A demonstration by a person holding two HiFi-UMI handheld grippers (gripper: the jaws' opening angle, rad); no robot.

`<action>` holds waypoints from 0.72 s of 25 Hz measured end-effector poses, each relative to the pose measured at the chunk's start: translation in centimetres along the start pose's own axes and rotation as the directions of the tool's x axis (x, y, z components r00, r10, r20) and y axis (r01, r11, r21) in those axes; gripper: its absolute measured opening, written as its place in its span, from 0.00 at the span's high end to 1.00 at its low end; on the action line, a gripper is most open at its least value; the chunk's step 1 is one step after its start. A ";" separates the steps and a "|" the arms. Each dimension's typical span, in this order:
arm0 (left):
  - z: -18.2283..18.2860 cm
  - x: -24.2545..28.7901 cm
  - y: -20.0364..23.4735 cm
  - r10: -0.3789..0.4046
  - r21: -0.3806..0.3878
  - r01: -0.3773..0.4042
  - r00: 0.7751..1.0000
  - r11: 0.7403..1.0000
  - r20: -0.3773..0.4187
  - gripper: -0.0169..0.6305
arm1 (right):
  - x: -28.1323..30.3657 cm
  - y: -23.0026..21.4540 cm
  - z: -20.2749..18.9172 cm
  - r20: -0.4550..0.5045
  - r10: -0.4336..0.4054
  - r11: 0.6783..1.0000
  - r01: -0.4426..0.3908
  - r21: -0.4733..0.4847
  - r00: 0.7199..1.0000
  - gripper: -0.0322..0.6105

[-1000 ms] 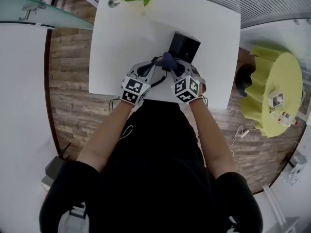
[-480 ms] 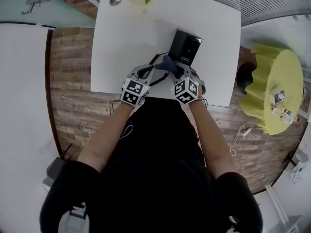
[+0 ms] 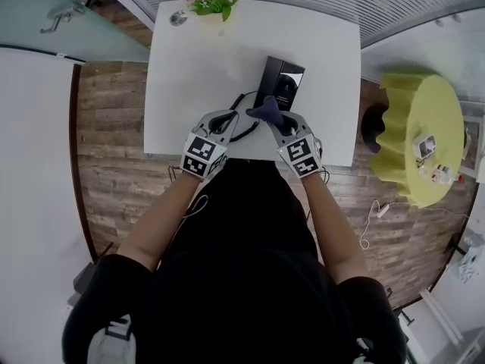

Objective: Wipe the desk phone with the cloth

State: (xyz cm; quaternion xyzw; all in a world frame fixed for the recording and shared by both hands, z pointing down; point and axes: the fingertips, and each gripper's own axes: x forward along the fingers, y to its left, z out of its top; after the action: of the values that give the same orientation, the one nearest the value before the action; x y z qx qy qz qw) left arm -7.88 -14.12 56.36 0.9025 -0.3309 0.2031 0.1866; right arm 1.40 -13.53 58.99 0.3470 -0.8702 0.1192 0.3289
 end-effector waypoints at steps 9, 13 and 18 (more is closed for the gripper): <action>10.2 -3.2 -3.8 -0.112 0.110 0.092 0.976 0.990 0.188 0.96 | -9.7 -1.2 9.2 0.328 -0.099 0.982 0.038 0.186 0.940 0.82; 14.2 -4.8 -5.9 -0.170 0.171 0.130 0.953 0.977 0.251 0.96 | -13.4 -1.4 12.2 0.432 -0.151 0.971 0.053 0.233 0.889 0.82; 17.1 -6.2 -7.8 -0.218 0.210 0.160 0.931 0.965 0.294 0.96 | -16.5 -1.5 15.2 0.514 -0.178 0.973 0.071 0.221 0.839 0.82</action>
State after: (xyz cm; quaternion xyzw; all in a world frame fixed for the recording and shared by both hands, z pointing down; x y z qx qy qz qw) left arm -2.83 -13.43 37.28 0.9642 -0.2476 0.0672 0.0667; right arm 3.93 -12.56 36.66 0.4525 -0.8868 0.0809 0.0478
